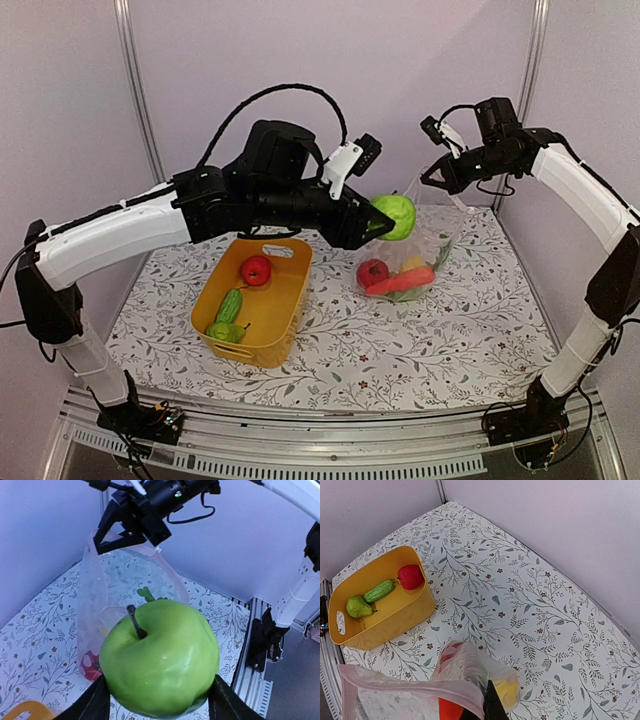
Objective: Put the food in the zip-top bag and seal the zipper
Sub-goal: Place the fake fruit in the zipper food storage bag.
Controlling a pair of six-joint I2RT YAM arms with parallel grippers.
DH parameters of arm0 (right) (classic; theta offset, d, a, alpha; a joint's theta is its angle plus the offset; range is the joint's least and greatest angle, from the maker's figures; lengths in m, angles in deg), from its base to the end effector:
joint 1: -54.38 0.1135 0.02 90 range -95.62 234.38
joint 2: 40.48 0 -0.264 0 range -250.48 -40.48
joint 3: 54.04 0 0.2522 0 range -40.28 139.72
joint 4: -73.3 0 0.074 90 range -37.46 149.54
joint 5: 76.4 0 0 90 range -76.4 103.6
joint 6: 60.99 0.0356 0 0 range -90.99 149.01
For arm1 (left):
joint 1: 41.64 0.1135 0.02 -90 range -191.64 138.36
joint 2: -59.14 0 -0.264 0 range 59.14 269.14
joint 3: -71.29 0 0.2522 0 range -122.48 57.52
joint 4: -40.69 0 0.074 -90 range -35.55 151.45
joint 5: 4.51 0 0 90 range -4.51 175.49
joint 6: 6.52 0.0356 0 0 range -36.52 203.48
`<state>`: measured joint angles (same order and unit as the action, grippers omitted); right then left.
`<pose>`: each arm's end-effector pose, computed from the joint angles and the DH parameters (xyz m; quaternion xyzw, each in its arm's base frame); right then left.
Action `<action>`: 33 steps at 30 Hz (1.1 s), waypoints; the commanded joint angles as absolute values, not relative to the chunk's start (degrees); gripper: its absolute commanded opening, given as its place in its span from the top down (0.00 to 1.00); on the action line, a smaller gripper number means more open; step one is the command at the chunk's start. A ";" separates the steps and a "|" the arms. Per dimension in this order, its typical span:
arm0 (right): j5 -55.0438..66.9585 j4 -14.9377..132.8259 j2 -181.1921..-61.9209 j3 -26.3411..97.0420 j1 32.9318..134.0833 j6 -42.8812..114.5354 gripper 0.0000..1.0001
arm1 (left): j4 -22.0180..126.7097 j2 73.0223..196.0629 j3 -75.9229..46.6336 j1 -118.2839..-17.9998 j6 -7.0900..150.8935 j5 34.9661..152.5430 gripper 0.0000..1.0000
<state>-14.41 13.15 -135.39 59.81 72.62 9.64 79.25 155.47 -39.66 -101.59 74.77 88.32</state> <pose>0.3371 0.1287 0.3889 -0.3795 0.8043 0.2164 0.4029 0.1954 -0.3413 0.3951 0.3745 0.7499 -0.3244 0.4383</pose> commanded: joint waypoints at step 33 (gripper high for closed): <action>-15.30 12.48 -137.30 60.11 72.96 13.11 1.00 | 69.20 173.96 -52.46 -103.98 68.06 72.94 0.47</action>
<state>-14.37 12.56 -138.69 60.73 72.71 12.54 67.75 170.90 -48.95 -104.01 69.90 77.85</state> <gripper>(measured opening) 0.003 0.605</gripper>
